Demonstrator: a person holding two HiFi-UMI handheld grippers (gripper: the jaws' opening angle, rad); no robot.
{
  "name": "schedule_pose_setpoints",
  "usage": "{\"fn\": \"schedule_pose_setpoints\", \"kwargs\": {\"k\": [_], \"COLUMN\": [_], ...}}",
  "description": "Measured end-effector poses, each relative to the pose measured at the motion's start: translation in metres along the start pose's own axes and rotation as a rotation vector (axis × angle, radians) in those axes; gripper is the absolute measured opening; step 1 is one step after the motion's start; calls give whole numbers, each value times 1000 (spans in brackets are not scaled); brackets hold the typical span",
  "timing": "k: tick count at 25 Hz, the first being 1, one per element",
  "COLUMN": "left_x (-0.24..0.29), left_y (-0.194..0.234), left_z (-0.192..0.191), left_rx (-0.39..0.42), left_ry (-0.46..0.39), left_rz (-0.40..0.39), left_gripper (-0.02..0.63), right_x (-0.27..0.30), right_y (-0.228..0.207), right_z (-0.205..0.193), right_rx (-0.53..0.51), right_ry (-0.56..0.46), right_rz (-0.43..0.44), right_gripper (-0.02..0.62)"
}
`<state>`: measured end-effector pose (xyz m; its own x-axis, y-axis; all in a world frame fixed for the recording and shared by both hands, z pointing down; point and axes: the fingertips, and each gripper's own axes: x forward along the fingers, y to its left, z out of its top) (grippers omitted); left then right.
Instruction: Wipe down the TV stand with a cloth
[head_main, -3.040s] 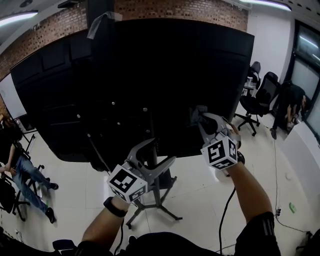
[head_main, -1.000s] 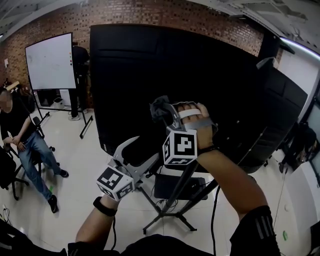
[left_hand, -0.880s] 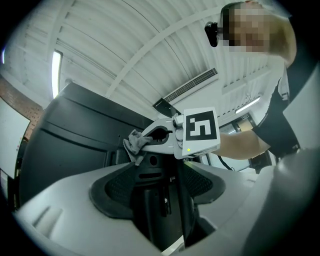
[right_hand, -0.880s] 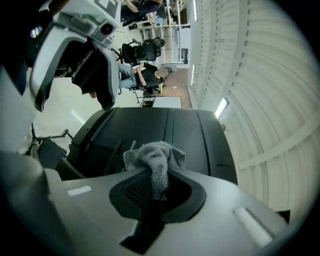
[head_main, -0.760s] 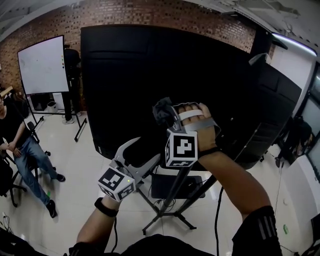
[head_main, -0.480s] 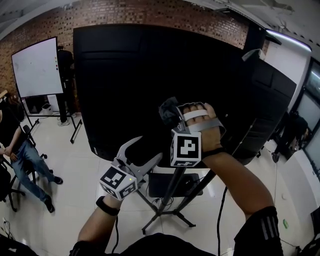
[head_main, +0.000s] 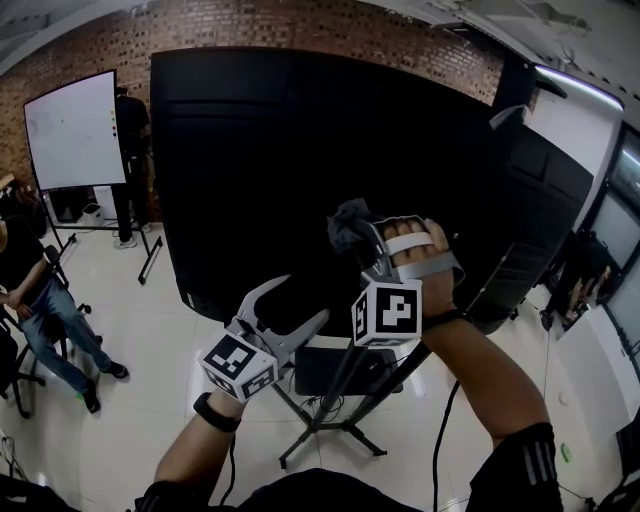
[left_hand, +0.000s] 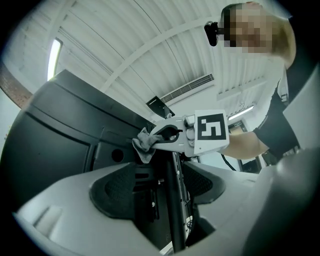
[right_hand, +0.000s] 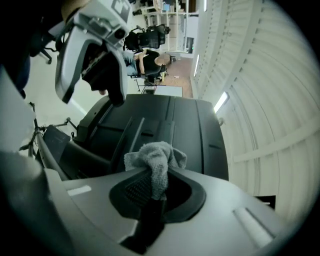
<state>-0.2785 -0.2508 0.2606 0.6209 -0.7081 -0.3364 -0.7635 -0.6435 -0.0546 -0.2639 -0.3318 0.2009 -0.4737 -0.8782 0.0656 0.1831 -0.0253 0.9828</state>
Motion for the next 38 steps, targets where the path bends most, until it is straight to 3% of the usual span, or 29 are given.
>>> {"fn": "schedule_pose_setpoints", "kwargs": {"k": [4, 6, 10, 14, 21, 38], "left_x": [-16, -27, -47, -62, -66, -16], "left_y": [12, 19, 29, 38, 39, -3], "left_z": [3, 1, -8, -14, -21, -26], "left_rx": [-1, -4, 1, -1, -13, -32], "left_ry": [20, 32, 44, 55, 66, 55], "left_rz": [50, 75, 113, 148, 161, 31], "left_gripper": [324, 324, 322, 322, 322, 322], "right_x": [-2, 6, 24, 48, 55, 25], "right_y": [5, 15, 31, 45, 58, 68], "right_z": [44, 63, 92, 104, 93, 2], "right_rx": [167, 194, 138, 14, -53, -94], "right_ry": [-134, -169, -187, -165, -112, 77], "right_rz": [70, 109, 130, 113, 111, 117], "right_gripper": [37, 37, 37, 37, 37, 35]}}
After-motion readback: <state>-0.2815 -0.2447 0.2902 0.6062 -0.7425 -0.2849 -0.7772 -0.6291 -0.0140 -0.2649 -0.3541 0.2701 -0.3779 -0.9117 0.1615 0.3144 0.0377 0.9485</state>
